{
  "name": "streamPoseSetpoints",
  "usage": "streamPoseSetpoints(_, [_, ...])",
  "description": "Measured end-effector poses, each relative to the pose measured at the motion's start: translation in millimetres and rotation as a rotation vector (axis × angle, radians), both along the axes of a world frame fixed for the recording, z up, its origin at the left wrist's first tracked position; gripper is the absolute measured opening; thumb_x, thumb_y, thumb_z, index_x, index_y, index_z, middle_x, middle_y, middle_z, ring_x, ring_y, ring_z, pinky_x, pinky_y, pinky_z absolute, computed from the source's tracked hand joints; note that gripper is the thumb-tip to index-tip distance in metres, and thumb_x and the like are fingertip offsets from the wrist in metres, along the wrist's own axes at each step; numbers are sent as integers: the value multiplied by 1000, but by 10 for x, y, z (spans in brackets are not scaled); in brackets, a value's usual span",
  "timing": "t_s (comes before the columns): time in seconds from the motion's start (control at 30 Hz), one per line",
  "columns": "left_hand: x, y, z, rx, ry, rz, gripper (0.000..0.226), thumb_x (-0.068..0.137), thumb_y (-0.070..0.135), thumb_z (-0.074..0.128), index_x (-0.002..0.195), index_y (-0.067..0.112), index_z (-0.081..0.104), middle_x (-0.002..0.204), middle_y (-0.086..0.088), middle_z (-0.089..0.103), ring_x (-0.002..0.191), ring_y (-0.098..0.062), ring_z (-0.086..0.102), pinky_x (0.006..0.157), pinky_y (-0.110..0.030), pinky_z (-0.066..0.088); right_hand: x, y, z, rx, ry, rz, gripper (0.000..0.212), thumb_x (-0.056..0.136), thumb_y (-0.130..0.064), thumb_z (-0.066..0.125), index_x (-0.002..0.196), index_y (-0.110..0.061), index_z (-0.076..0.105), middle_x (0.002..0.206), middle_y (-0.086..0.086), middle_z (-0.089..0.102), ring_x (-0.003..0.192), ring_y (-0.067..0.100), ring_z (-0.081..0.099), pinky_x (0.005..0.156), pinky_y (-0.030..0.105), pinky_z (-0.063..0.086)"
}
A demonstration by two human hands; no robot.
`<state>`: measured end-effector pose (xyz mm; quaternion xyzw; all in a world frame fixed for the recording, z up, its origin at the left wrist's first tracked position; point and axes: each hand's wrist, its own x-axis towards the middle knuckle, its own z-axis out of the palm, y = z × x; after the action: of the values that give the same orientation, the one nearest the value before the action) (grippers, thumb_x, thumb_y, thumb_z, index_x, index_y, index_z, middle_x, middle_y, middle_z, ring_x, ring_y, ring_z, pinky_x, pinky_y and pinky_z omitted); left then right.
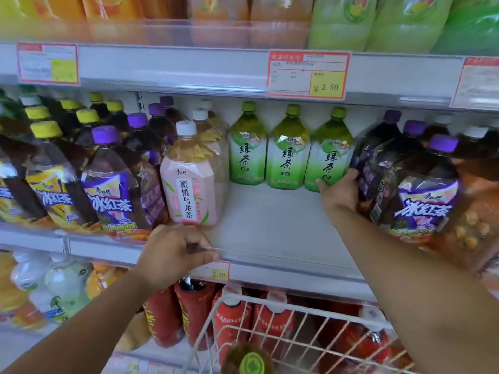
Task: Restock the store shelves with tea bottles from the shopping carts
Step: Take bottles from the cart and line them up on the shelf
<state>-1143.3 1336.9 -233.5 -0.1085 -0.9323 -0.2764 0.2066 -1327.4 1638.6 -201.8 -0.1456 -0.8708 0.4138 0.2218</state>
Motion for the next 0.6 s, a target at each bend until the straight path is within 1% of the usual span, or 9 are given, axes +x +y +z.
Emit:
streamPoseSetpoints(0.07, [17,13,25,3,-23,18,59,63,91,46,72,38,69,69,27,63,64,2,58,64,-32,44,29,41,-47,-44,7,96,84,81,-29,74,146,-8,24,141,23,45,127,39,47,104,44,40])
streamPoseSetpoints(0.13, [40,32,63,-4,-72,46,63,59,95,45,72,38,69,65,22,64,62,-1,59,65,-30,46,121,64,-80,-18,-1,155,89,77,-40,73,147,-17,24,141,18,48,125,39,49,103,46,42])
streamPoseSetpoints(0.2, [63,60,106,11,-159,84,52,59,88,55,64,38,68,62,23,64,63,1,59,69,-27,42,318,56,-87,47,-31,217,83,75,-51,67,144,-21,31,136,13,54,121,36,54,98,40,45])
streamPoseSetpoints(0.27, [62,77,143,8,-237,111,29,66,67,72,61,39,68,63,27,63,67,3,58,77,-29,41,601,-10,-56,78,-7,322,67,86,-41,65,141,-14,38,134,12,55,121,31,54,94,32,43])
streamPoseSetpoints(0.33, [66,77,153,16,-276,112,20,70,56,78,63,38,70,67,25,66,73,1,61,85,-32,43,906,-112,-37,23,96,442,53,91,-30,63,136,-10,45,126,11,58,114,27,57,91,31,44])
streamPoseSetpoints(0.43, [109,74,143,-3,-235,106,19,72,54,78,67,36,71,69,28,66,71,4,62,72,-18,40,1395,-289,42,-63,237,529,37,92,-28,61,126,-16,54,105,2,62,89,15,61,84,34,50])
streamPoseSetpoints(0.5, [167,69,124,25,-175,58,17,75,51,78,69,37,70,74,32,65,71,4,63,64,-9,37,1731,-377,80,-6,252,567,28,92,-29,61,119,-22,57,89,-7,60,77,10,58,76,29,48])
streamPoseSetpoints(0.53, [189,58,114,37,-140,22,16,76,52,76,71,39,69,77,32,65,73,4,62,67,-11,38,1897,-408,94,50,231,617,24,92,-30,60,116,-25,58,84,-10,59,73,9,57,73,28,47])
streamPoseSetpoints(0.6, [199,27,93,26,-64,-51,22,74,62,65,80,41,67,82,28,65,82,5,55,78,-23,40,2221,-446,86,184,63,776,17,92,-36,58,108,-31,59,79,-9,60,69,8,58,71,31,50])
